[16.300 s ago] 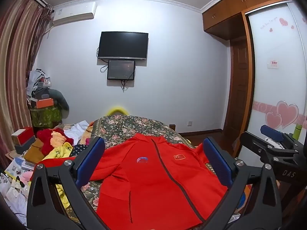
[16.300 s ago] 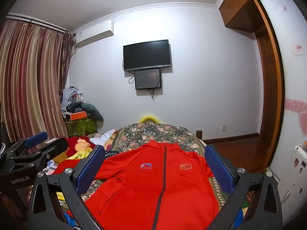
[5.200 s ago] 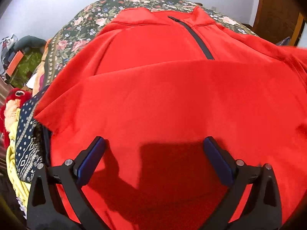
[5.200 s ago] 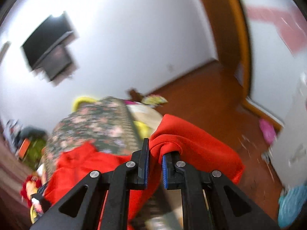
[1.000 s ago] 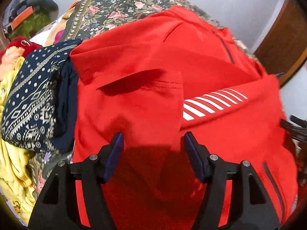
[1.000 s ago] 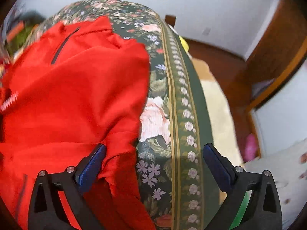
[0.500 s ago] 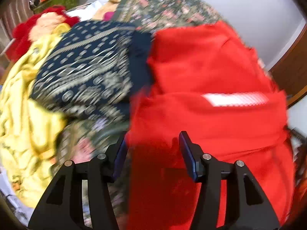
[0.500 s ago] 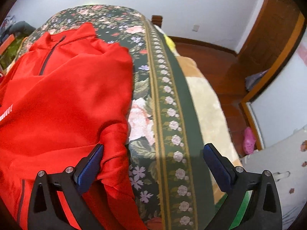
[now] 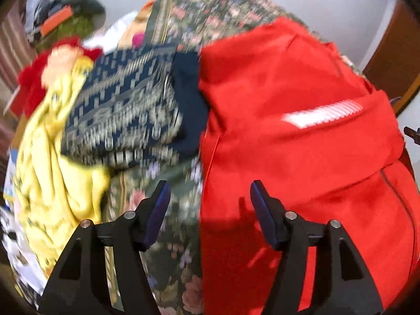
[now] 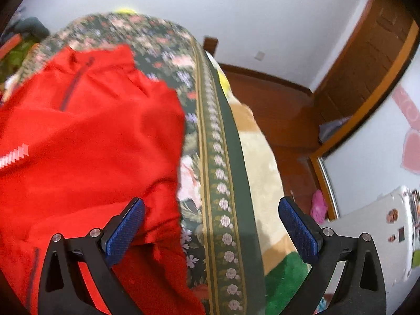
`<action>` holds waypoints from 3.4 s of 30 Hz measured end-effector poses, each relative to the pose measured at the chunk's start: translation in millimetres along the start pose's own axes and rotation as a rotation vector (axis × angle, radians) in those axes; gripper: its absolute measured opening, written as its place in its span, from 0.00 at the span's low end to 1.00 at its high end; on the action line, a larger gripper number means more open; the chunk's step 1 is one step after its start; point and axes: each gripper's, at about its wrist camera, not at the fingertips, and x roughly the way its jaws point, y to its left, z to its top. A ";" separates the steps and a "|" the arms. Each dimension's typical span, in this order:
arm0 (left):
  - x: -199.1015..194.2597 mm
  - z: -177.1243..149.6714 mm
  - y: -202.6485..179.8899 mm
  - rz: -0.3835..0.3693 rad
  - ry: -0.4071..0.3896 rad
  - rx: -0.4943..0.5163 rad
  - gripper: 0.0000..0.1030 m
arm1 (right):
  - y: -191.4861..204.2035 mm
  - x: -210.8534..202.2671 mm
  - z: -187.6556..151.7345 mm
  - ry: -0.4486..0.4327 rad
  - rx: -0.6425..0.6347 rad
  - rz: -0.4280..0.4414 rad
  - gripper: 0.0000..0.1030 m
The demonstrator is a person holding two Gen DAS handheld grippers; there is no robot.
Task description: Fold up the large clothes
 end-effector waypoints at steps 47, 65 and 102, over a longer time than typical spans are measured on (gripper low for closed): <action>166.9 267.1 -167.5 -0.129 -0.112 0.233 0.06 | 123.9 165.9 200.1 0.023 0.046 0.543 0.06; -43.6 165.2 -162.9 -0.197 -0.356 0.355 0.05 | 66.5 -72.9 106.3 -0.244 -0.005 0.618 0.05; -25.1 18.4 -75.2 -0.122 -0.123 0.180 0.57 | 39.9 -105.8 -29.3 -0.126 0.005 0.428 0.06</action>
